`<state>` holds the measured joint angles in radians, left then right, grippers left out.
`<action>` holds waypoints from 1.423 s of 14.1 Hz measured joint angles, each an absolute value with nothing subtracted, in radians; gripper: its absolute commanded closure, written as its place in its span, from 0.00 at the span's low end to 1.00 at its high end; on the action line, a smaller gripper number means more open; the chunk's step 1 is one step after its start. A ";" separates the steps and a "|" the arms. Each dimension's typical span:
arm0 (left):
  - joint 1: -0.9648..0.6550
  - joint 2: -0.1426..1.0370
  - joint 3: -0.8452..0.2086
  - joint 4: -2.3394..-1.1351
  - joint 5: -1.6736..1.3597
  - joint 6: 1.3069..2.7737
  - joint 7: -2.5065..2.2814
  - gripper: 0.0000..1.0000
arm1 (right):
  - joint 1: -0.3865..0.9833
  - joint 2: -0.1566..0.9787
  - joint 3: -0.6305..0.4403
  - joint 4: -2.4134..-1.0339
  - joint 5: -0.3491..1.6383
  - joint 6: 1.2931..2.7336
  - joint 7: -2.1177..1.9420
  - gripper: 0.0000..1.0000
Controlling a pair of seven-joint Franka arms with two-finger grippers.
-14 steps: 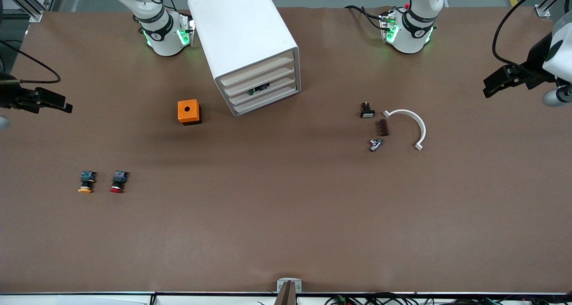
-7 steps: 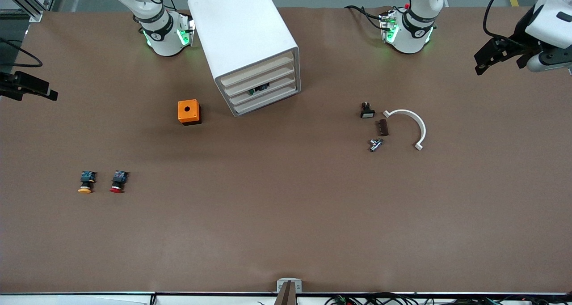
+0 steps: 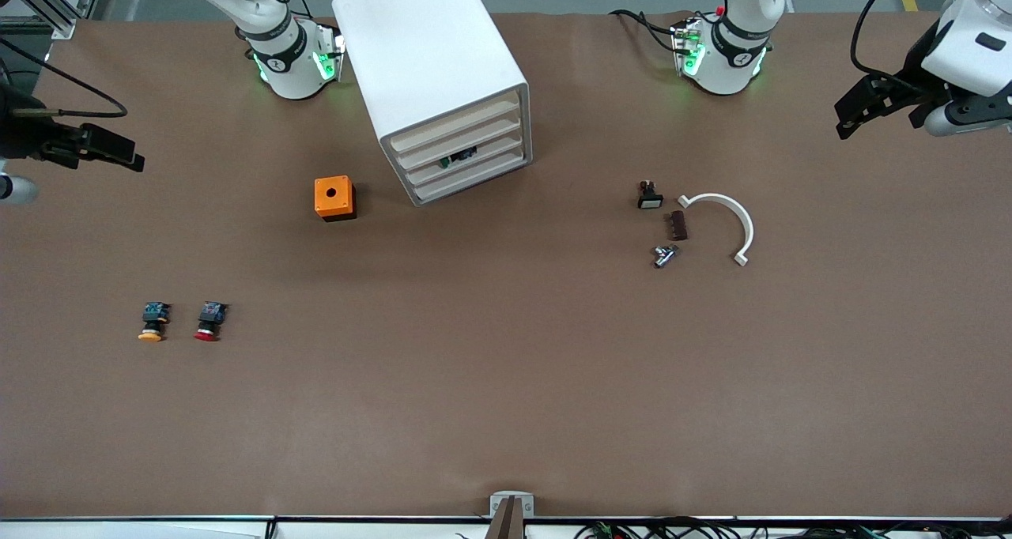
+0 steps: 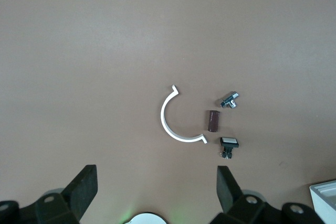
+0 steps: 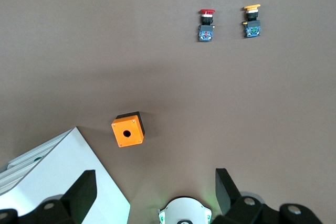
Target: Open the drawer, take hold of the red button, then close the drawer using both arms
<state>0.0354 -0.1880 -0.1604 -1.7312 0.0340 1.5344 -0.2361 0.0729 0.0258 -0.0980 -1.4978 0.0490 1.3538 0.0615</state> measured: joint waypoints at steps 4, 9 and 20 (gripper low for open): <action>0.036 -0.172 -0.157 -1.715 0.034 1.541 -0.236 0.00 | 0.061 -0.023 -0.117 -1.507 0.047 1.337 0.019 0.00; 0.036 -0.110 -0.155 -1.648 0.034 1.540 -0.235 0.00 | 0.058 -0.103 -0.119 -1.616 0.036 1.387 0.005 0.00; 0.037 -0.105 -0.154 -1.643 0.013 1.514 -0.173 0.00 | 0.042 -0.198 -0.119 -1.672 0.011 1.431 -0.121 0.00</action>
<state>0.0366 -0.1047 -0.1537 -1.6426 0.0129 1.5143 -0.1727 0.0419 -0.1978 -0.1187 -1.6724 0.0106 1.4311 -0.1214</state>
